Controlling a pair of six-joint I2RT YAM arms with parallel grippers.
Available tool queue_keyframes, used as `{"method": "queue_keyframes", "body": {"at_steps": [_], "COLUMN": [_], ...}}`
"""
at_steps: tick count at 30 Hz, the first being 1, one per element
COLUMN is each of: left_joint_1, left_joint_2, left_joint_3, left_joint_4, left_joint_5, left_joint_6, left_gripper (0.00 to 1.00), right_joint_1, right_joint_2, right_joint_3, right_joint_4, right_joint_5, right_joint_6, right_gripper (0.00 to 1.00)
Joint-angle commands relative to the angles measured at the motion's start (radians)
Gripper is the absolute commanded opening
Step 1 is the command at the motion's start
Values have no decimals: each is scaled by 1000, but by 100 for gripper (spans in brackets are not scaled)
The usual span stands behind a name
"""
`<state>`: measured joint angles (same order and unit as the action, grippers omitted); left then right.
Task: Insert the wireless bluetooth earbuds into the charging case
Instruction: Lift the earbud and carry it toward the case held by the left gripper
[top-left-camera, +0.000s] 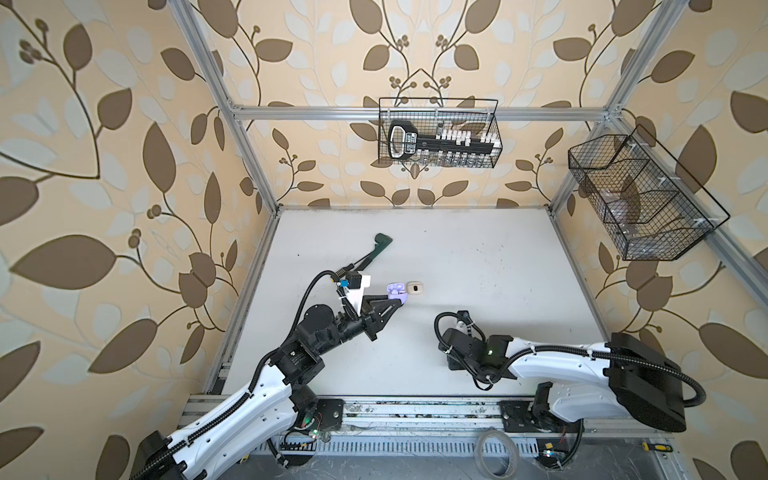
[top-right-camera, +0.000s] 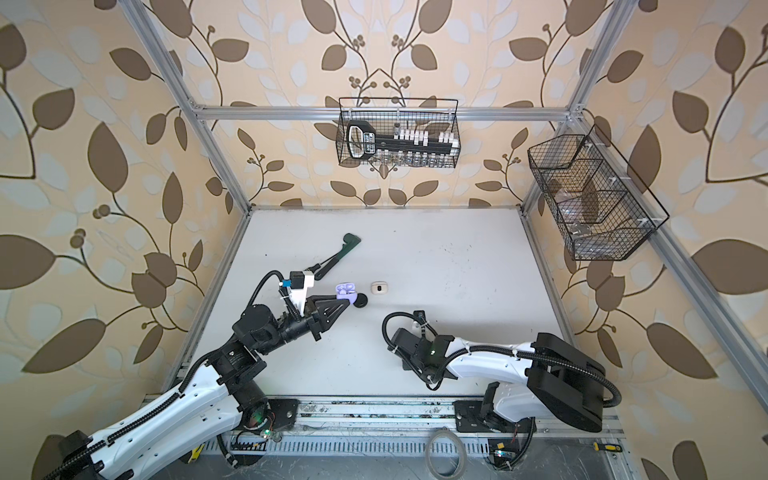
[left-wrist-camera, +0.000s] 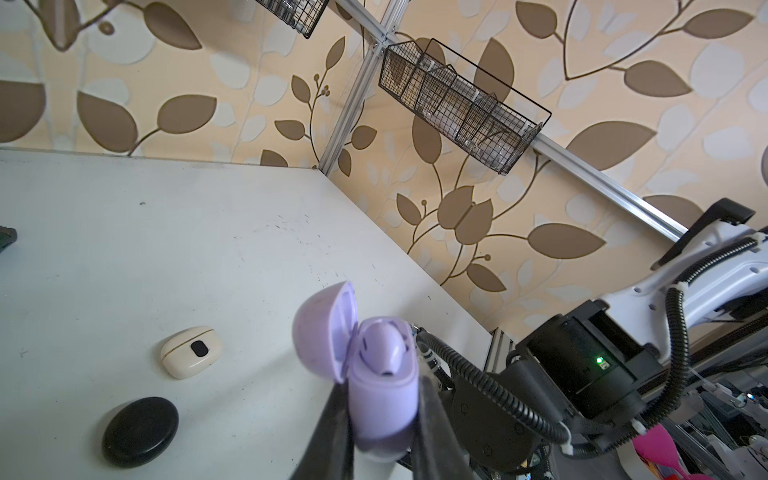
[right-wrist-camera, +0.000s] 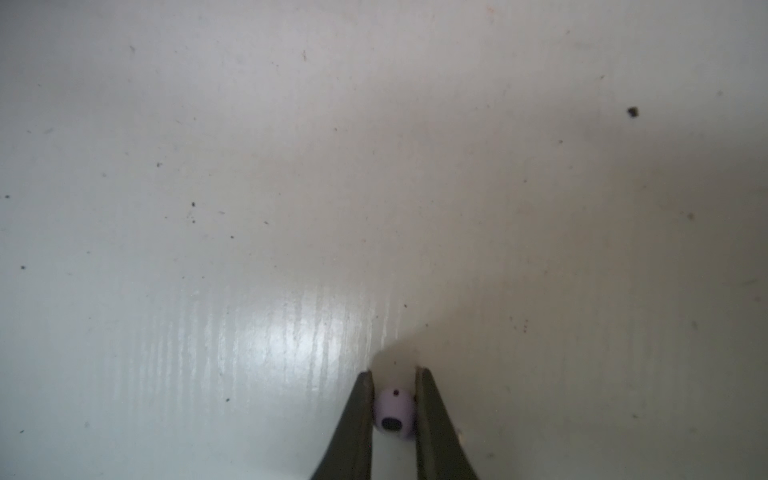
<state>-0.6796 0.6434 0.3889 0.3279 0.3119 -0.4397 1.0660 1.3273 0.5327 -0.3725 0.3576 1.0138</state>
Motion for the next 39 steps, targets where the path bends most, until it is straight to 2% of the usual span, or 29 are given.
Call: {"method": "queue_keyframes", "body": {"at_steps": [1,13,24,27,32,34,39], "left_joint_1": [2,2,2,1,0,-1,-25], "left_joint_2": [-11,-2,144,182,234,253,285], "left_joint_3": [-15,-171,-222,-230,-247,-244,-235], "left_joint_4": [78,362,611,680,805,829,864], "left_joint_5": [23,13,80,102,114,121,124], "left_joint_6": [28,117,160,163,149,145,155], "left_gripper": [0,0,0,0,0,0,0], "right_joint_1": [-3,-119,-139,-103,25,73,129], "right_joint_2": [-13,-297,-506,-546,-564,-542,-447], "right_joint_3": [-56,-28,22,43,54,63,121], "right_joint_4": [-47,86,272,332,501,585,743], "right_joint_5": [-51,-67,-75,-55,48,82,83], "right_joint_6": [37,19,63,74,66,53,13], "right_gripper": [14,14,13,13,13,13,13]}}
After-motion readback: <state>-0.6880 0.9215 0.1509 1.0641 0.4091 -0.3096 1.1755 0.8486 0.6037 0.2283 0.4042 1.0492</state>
